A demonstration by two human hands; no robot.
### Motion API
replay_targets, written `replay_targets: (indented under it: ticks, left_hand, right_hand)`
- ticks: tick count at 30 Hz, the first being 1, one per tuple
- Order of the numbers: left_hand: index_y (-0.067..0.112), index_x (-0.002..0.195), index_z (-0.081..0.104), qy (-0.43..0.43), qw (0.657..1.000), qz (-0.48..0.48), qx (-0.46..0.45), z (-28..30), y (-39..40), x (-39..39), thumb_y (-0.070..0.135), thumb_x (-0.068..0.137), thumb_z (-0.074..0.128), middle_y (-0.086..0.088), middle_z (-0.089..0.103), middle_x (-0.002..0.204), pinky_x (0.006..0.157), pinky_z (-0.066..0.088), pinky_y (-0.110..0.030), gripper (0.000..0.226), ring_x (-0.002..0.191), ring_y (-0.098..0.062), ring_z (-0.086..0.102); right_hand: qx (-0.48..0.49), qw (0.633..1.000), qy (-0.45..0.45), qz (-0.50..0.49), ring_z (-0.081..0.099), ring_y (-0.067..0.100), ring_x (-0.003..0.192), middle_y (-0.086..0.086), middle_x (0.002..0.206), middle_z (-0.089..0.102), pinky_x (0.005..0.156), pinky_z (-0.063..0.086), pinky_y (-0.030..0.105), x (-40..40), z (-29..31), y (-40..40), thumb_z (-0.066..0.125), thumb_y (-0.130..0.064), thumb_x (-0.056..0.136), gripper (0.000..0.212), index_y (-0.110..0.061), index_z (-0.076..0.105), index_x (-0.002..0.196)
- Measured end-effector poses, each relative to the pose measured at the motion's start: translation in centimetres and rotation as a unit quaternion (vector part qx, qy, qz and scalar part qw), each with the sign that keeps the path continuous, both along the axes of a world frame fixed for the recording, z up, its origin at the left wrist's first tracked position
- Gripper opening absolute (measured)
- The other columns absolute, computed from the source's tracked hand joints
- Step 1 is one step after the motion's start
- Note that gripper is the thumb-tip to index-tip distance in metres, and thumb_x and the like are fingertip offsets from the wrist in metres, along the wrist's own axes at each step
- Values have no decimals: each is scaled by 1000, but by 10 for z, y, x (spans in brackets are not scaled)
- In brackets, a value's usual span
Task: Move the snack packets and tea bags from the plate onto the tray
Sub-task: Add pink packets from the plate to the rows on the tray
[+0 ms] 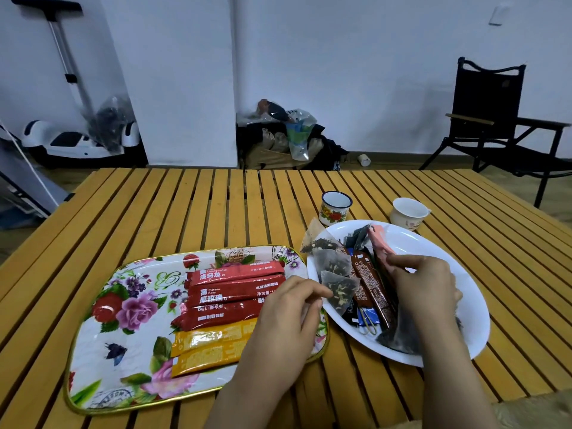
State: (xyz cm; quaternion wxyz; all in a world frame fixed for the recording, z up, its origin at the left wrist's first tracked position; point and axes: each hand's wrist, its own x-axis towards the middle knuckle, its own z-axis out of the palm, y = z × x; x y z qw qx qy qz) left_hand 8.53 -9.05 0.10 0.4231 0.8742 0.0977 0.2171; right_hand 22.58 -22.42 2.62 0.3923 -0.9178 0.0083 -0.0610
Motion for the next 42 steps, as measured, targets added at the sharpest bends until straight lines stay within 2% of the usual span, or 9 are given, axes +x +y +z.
replay_targets:
  ticks: [3,9,12,17,21,26,31,35,42]
  left_hand:
    - [30,105,65,-7,1000,12,-23,1,4,0,18,93,54,20,58,102,82,49,-17,21,96,4,56]
    - [35,114,59,-40,994,71,-78,7,18,-3,19,89,61,14,65,102,79,49,-9,30,94,6,60]
    - [41,125,51,-46,987,81,-131,13,32,-9,23,87,64,17,64,107,81,51,-12,44,97,9,60]
    - [48,133,42,-44,984,66,-157,23,56,-24,22,86,64,24,53,126,88,49,-14,57,104,13,58]
    - [44,110,62,-40,985,97,-135,25,75,-37,20,84,66,16,64,109,84,57,-38,35,94,3,64]
    - [30,83,69,11,984,125,-122,28,98,-53,37,70,69,13,63,100,78,58,-42,15,85,-3,63]
    - [29,75,68,63,983,162,-55,21,110,-62,45,67,68,11,66,90,71,57,-33,18,82,-4,62]
    - [25,64,63,93,976,198,-21,14,115,-63,54,73,62,7,69,66,64,58,-39,30,70,-9,65]
    - [25,71,63,126,953,276,-13,5,115,-64,40,81,69,10,66,69,66,57,-38,18,69,-8,63]
  right_hand:
    - [100,995,-18,14,66,27,87,-1,81,74,87,51,50,-4,1,2,73,-29,73,8,-37,74,71]
    - [219,963,-14,156,68,11,78,-3,84,74,66,57,29,-13,22,4,72,-7,81,17,-23,75,79]
    - [189,943,1,273,69,7,81,-6,85,74,64,53,19,-20,30,9,69,-1,81,20,-20,73,77]
    - [109,918,23,380,69,10,81,-3,84,73,70,60,37,-39,38,35,70,-2,79,22,-23,65,78]
    - [64,901,20,428,67,7,76,-4,78,72,69,58,37,-53,36,59,68,-1,80,27,-25,59,87]
    - [49,888,35,456,65,3,80,-6,83,70,60,56,21,-63,25,78,61,3,85,29,-25,62,88]
    - [24,893,33,448,65,3,85,-8,87,69,71,59,31,-68,14,91,64,0,84,30,-30,63,84]
    - [2,903,-3,430,61,-2,85,-14,88,65,69,54,19,-66,8,94,65,-5,84,26,-31,62,88]
    - [-130,899,-72,412,49,10,112,-14,117,54,101,41,41,-72,-6,103,62,-22,87,25,-30,64,111]
